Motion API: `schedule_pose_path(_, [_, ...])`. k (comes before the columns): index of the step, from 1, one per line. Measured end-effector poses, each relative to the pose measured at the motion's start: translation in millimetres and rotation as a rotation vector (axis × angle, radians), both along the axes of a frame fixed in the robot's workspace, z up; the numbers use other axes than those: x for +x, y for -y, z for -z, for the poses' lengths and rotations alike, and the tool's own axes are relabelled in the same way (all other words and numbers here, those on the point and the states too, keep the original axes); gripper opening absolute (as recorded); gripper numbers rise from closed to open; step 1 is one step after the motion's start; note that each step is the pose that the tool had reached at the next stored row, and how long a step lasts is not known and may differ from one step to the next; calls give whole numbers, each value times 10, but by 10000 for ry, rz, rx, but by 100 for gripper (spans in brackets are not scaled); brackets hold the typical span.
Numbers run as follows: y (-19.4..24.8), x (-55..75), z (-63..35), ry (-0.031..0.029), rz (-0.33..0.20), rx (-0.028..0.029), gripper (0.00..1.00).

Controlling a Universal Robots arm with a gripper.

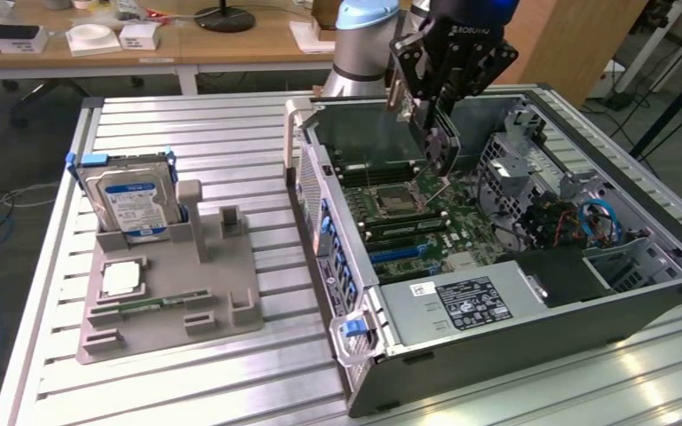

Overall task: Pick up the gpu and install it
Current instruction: 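Insert the gpu into the slot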

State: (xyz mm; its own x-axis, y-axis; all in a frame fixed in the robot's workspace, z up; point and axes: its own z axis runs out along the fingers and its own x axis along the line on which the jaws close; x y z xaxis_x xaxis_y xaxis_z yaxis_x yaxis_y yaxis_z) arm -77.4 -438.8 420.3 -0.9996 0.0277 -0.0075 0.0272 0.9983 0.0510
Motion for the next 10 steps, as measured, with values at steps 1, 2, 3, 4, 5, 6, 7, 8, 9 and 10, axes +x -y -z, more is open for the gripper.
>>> schedule_pose_path(1, [0,0,0,0,-27,0,26])
schedule_pose_path(2, [0,0,0,0,-53,0,26])
schedule_pose_path(3, [0,0,0,0,-81,0,26])
schedule_pose_path(4, [0,0,0,0,-109,0,26])
schedule_pose_path(5, [0,0,0,0,-135,0,26])
schedule_pose_path(6, [0,0,0,0,-164,0,26])
schedule_pose_path(7, [0,0,0,0,-192,0,26])
schedule_pose_path(8, [0,0,0,0,-220,0,26])
schedule_pose_path(9, [0,0,0,0,-248,0,26])
schedule_pose_path(10, [0,0,0,0,-276,-1,26])
